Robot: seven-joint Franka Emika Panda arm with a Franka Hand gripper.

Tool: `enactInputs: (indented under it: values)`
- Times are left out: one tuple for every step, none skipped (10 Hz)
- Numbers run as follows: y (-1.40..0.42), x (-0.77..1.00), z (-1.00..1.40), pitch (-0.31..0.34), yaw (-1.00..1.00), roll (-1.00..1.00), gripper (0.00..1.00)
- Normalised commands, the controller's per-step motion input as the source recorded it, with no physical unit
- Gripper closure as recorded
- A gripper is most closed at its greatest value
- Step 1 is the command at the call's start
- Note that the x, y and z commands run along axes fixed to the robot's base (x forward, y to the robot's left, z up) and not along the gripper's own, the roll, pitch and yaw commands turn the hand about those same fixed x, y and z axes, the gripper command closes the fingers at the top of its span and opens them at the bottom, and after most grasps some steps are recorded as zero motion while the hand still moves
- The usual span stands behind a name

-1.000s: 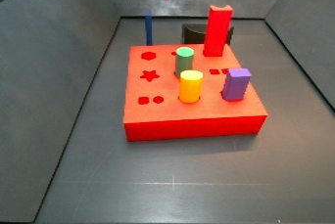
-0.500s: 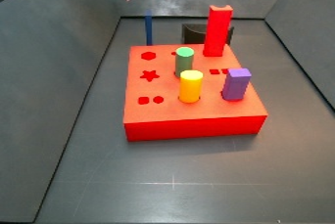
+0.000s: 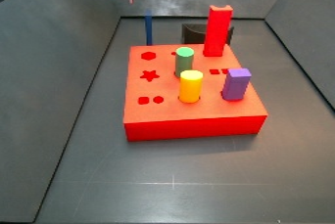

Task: Pick up the square-circle object. Move up. Rotate the square-circle object. Move to above the board. Insert the square-circle object.
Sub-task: Rotate the square-circle object.

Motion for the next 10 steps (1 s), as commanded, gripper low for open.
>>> enactInputs:
  values:
    - [-0.01,0.00,0.01,0.006,1.00,0.00,0.00]
    - [-0.01,0.00,0.01,0.006,1.00,0.00,0.00]
    - [-0.01,0.00,0.01,0.006,1.00,0.00,0.00]
    - [-0.01,0.00,0.01,0.006,1.00,0.00,0.00]
    - [-0.01,0.00,0.01,0.006,1.00,0.00,0.00]
    - [-0.01,0.00,0.01,0.007,1.00,0.00,0.00]
    - [-0.01,0.00,0.01,0.007,1.00,0.00,0.00]
    - [-0.01,0.00,0.01,0.007,1.00,0.00,0.00]
    - [-0.01,0.00,0.01,0.007,1.00,0.00,0.00]
    - [-0.01,0.00,0.01,0.007,1.00,0.00,0.00]
